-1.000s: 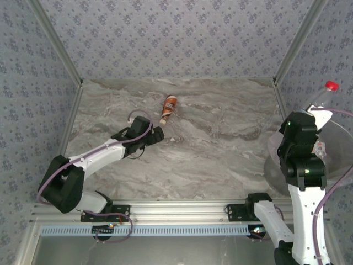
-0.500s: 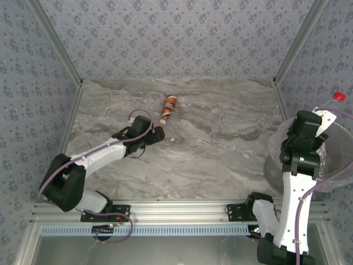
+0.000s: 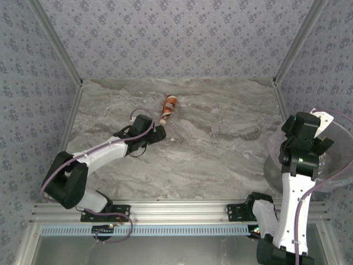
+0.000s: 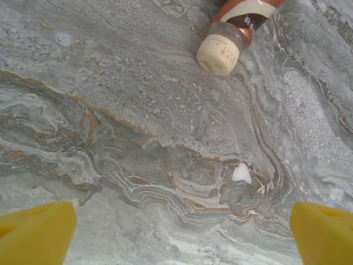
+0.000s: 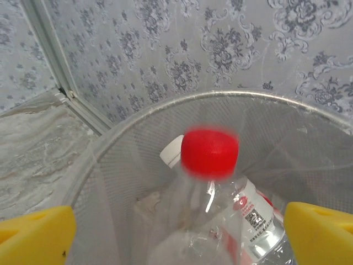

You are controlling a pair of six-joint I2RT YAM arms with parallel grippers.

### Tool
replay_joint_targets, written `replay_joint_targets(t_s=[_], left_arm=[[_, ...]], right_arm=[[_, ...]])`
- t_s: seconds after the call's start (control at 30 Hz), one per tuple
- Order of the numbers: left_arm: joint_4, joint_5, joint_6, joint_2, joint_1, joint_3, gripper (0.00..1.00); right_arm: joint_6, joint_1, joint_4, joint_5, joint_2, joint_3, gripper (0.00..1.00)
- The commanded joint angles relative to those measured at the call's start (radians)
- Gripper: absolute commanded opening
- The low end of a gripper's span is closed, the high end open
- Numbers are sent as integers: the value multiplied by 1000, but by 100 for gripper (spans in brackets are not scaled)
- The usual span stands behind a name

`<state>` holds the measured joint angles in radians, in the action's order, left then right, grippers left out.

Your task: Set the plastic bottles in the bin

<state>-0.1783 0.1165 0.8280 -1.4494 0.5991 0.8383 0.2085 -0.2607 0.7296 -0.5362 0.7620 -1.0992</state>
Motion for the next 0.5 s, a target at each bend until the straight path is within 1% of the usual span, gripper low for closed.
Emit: replay_joint_targets(t_s=[0.0, 0.23, 0.47], left_arm=[[19, -18, -12, -16, -5, 36, 99], [21, -21, -21, -18, -4, 35, 99], [32, -31, -26, -17, -5, 27, 99]], right_arm=[[21, -5, 1, 53, -23, -43, 100], [35, 6, 7, 126, -30, -68, 100], [33, 32, -41, 262, -69, -63, 100]])
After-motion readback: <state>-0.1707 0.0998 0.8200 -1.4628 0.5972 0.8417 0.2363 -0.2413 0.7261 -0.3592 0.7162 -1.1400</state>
